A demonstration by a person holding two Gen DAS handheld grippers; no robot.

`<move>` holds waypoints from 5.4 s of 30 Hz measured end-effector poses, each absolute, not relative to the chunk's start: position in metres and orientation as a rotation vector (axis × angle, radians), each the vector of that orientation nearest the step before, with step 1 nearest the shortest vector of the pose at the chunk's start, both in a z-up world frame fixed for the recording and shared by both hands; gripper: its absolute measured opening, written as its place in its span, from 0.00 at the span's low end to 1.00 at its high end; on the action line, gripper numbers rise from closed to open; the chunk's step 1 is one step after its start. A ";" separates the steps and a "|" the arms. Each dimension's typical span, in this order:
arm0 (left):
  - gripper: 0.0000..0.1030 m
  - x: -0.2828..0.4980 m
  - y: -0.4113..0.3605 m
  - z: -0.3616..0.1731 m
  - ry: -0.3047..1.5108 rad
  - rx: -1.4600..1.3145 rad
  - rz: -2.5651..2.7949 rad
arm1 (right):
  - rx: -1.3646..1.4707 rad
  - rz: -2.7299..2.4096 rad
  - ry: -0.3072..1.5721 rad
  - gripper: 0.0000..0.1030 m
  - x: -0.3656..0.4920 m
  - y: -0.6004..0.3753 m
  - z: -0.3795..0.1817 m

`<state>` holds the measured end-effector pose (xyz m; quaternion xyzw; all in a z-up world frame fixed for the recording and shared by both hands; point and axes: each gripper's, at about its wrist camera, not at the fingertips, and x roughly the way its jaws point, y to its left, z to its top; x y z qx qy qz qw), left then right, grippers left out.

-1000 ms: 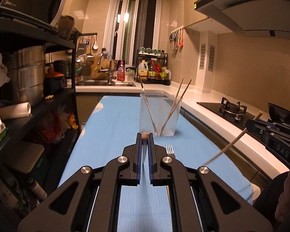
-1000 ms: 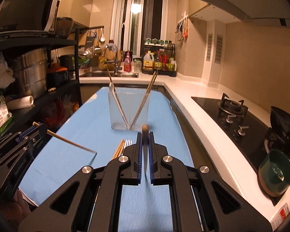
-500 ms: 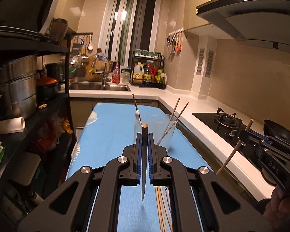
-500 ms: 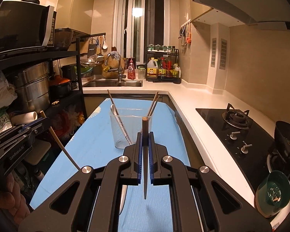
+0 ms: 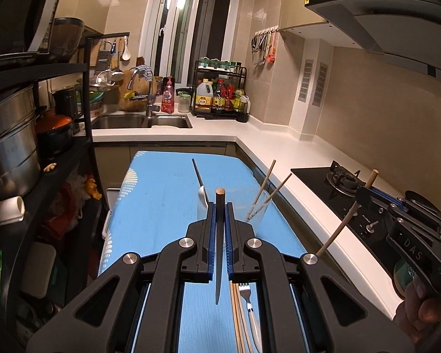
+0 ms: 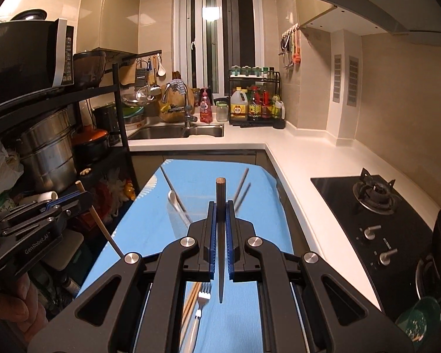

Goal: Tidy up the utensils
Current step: 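Carry both chopsticks over the clear container and open both tools to drop them inside, then move both open tools back over the remaining chopsticks and fork, then grasp a wooden chopstick with the left tool while the right tool grasps the white-handled fork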

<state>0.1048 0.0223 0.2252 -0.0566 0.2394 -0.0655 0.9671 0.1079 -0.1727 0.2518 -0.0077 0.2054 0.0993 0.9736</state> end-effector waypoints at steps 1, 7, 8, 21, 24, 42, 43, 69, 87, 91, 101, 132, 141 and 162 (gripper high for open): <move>0.06 0.112 0.023 0.230 0.487 -0.112 -0.133 | -0.014 0.205 0.408 0.06 0.112 -0.172 0.257; 0.06 0.146 0.026 0.263 0.453 -0.119 -0.159 | -0.021 0.235 0.348 0.06 0.150 -0.159 0.294; 0.06 0.151 0.027 0.269 0.443 -0.120 -0.163 | -0.020 0.236 0.338 0.06 0.156 -0.158 0.300; 0.06 0.233 0.012 0.289 0.396 -0.086 -0.152 | -0.019 0.228 0.308 0.06 0.234 -0.151 0.304; 0.06 0.251 0.012 0.273 0.450 -0.081 -0.147 | -0.031 0.228 0.346 0.06 0.255 -0.149 0.288; 0.11 0.292 0.013 0.214 0.648 -0.106 -0.205 | -0.076 0.280 0.531 0.33 0.300 -0.137 0.226; 0.21 0.290 0.015 0.214 0.639 -0.124 -0.205 | -0.070 0.275 0.522 0.33 0.295 -0.138 0.228; 0.15 0.096 0.036 0.074 0.635 -0.220 -0.148 | 0.116 0.237 0.620 0.17 0.093 -0.184 0.096; 0.15 0.026 0.012 -0.005 0.678 -0.167 -0.127 | 0.086 0.292 0.826 0.23 0.076 -0.143 -0.012; 0.15 0.025 0.008 -0.009 0.677 -0.191 -0.165 | 0.092 0.298 0.845 0.26 0.079 -0.144 -0.015; 0.15 0.028 -0.014 -0.018 0.704 -0.188 -0.233 | 0.113 0.226 0.850 0.13 0.073 -0.163 -0.011; 0.06 0.034 -0.002 -0.022 0.684 -0.052 0.013 | 0.042 0.137 0.820 0.19 0.067 -0.159 -0.016; 0.05 0.033 0.003 -0.023 0.674 -0.076 0.014 | 0.020 0.151 0.795 0.17 0.062 -0.148 -0.018; 0.06 0.034 0.002 -0.025 0.663 -0.050 0.025 | 0.011 0.144 0.793 0.17 0.063 -0.147 -0.019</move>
